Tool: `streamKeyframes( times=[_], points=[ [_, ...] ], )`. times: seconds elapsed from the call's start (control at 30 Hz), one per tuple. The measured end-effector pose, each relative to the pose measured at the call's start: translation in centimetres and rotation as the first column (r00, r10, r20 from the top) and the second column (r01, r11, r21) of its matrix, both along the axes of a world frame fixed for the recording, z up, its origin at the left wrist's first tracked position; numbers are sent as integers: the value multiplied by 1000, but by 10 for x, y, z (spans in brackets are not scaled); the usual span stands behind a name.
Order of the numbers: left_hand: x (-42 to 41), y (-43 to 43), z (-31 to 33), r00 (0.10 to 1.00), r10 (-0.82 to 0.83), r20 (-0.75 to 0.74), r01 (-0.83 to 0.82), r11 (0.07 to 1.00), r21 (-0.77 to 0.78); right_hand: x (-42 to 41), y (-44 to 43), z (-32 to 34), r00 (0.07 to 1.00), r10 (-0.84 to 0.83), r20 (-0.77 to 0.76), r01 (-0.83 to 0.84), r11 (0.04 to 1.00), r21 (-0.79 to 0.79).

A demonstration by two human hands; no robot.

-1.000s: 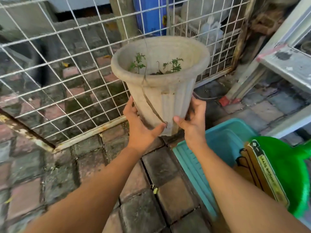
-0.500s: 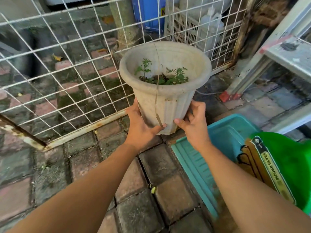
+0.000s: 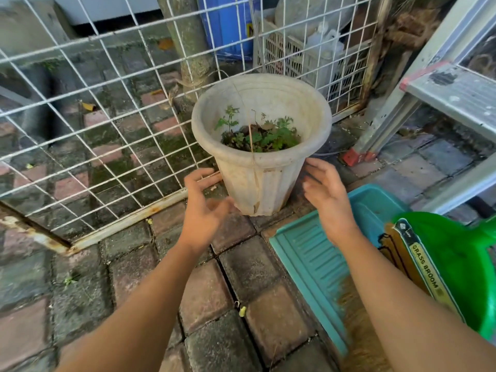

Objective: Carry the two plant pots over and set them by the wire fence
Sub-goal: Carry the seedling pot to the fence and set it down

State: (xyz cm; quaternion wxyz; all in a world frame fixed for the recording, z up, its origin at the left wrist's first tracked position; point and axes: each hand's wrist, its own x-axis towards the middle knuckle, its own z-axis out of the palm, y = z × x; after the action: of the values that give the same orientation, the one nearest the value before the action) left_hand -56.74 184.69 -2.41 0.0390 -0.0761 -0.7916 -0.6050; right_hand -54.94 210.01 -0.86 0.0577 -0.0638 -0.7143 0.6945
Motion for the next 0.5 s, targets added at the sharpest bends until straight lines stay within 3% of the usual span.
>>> streamKeyframes(
  times=[0.07, 0.17, 0.37, 0.5],
  points=[
    [5, -2, 23, 994, 110, 21, -112, 974, 196, 2, 5, 16, 995, -95, -15, 93, 990, -103],
    [1, 4, 59, 989, 150, 7, -144, 936, 321, 0, 10, 41, 989, -134, -56, 121, 975, -189],
    [-2, 27, 78, 996, 61, -68, -39, 958, 285, -11, 0, 70, 995, 33, -94, -39, 997, -68],
    [-5, 32, 77, 995, 96, -17, -85, 938, 335, -16, -18, 70, 996, 2, -88, -3, 1000, -14]
  ],
)
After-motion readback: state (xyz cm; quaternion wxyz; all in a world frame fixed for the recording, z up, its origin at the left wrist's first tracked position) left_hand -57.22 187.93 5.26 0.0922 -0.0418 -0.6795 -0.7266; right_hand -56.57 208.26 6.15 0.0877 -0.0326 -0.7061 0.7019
